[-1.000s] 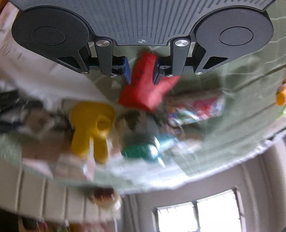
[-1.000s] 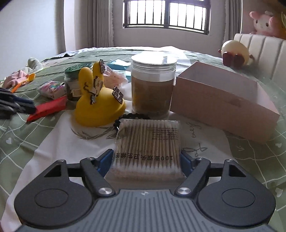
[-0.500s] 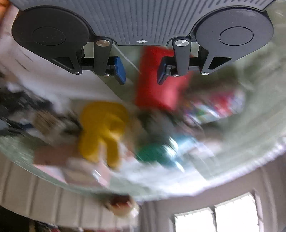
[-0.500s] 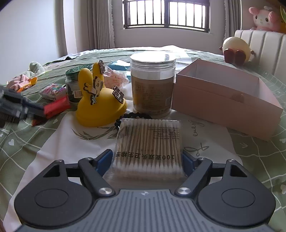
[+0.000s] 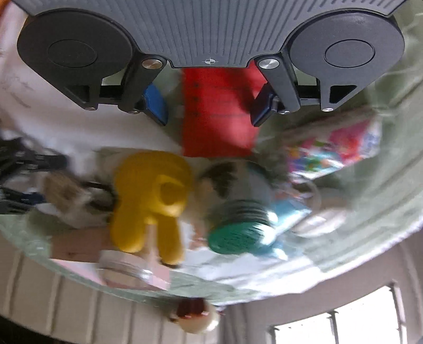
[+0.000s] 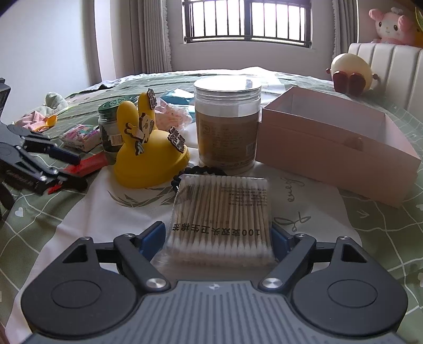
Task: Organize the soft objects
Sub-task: 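Carry the red packet and cotton swabs into the pink box and release both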
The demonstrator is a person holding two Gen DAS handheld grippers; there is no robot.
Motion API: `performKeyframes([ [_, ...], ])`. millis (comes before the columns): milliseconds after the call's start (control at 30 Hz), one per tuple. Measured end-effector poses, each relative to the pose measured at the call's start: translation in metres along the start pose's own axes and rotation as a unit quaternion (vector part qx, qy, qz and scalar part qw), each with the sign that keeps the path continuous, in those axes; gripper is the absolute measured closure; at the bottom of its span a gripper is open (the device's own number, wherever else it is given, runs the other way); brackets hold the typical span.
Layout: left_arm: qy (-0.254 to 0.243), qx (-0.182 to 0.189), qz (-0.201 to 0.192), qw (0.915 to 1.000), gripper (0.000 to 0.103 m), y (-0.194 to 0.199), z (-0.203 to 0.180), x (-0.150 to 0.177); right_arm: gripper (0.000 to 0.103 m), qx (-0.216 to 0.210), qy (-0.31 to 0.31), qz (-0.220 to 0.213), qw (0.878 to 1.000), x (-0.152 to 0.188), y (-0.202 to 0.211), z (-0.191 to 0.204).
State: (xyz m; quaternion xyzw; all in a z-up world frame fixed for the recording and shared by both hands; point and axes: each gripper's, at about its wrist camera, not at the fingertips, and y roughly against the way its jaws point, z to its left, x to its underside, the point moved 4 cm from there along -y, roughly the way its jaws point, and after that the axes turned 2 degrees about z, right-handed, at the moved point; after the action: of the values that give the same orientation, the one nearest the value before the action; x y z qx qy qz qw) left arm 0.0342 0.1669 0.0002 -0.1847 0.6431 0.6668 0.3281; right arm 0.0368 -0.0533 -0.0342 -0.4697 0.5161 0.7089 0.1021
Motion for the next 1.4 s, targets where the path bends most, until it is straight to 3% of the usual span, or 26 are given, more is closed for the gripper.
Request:
performKeyframes([
  [100, 0.007, -0.059, -0.014, 0.9981, 0.030, -0.002, 0.014, -0.003, 0.020, 0.000, 0.001, 0.000, 1.000, 0.000, 0.000, 0.000],
  [300, 0.074, -0.029, -0.007, 0.9968, 0.024, -0.014, 0.039, 0.003, 0.020, 0.000, 0.001, 0.000, 1.000, 0.000, -0.001, 0.001],
  [433, 0.107, -0.022, -0.007, 0.9940, 0.026, -0.012, 0.045, 0.004, 0.020, -0.001, 0.000, 0.000, 1.000, 0.000, 0.000, 0.000],
  [500, 0.116, -0.031, -0.010, 0.9928, 0.035, -0.008, 0.038, 0.006, 0.029, -0.003, -0.002, -0.004, 1.000, -0.001, 0.001, 0.000],
  [633, 0.122, -0.013, -0.026, 0.9921, 0.045, 0.013, 0.012, 0.014, 0.030, -0.007, 0.010, -0.012, 1.000, -0.002, 0.020, -0.002],
  [800, 0.102, 0.006, -0.039, 0.9940, 0.046, 0.048, -0.040, 0.021, 0.031, -0.017, 0.037, -0.019, 0.999, -0.001, 0.064, -0.016],
  [900, 0.091, 0.037, -0.057, 0.9935, 0.046, 0.066, -0.074, 0.012, 0.031, -0.018, 0.047, -0.019, 0.999, 0.003, 0.090, -0.033],
  [1033, 0.085, 0.090, -0.094, 0.9879, 0.046, 0.076, -0.107, -0.033, 0.031, 0.000, 0.052, -0.057, 0.997, -0.007, 0.117, -0.058],
  [1267, 0.093, 0.161, -0.157, 0.9699, 0.045, 0.053, -0.129, -0.194, 0.030, 0.045, 0.045, -0.162, 0.985, -0.105, 0.119, -0.117],
  [1333, 0.126, 0.189, -0.160, 0.9607, 0.044, 0.028, -0.123, -0.242, 0.029, 0.057, 0.039, -0.161, 0.985, -0.129, 0.100, -0.136],
  [1400, 0.161, 0.216, -0.139, 0.9529, 0.038, -0.015, -0.118, -0.278, 0.027, 0.040, 0.036, -0.138, 0.989, -0.144, 0.068, -0.156],
])
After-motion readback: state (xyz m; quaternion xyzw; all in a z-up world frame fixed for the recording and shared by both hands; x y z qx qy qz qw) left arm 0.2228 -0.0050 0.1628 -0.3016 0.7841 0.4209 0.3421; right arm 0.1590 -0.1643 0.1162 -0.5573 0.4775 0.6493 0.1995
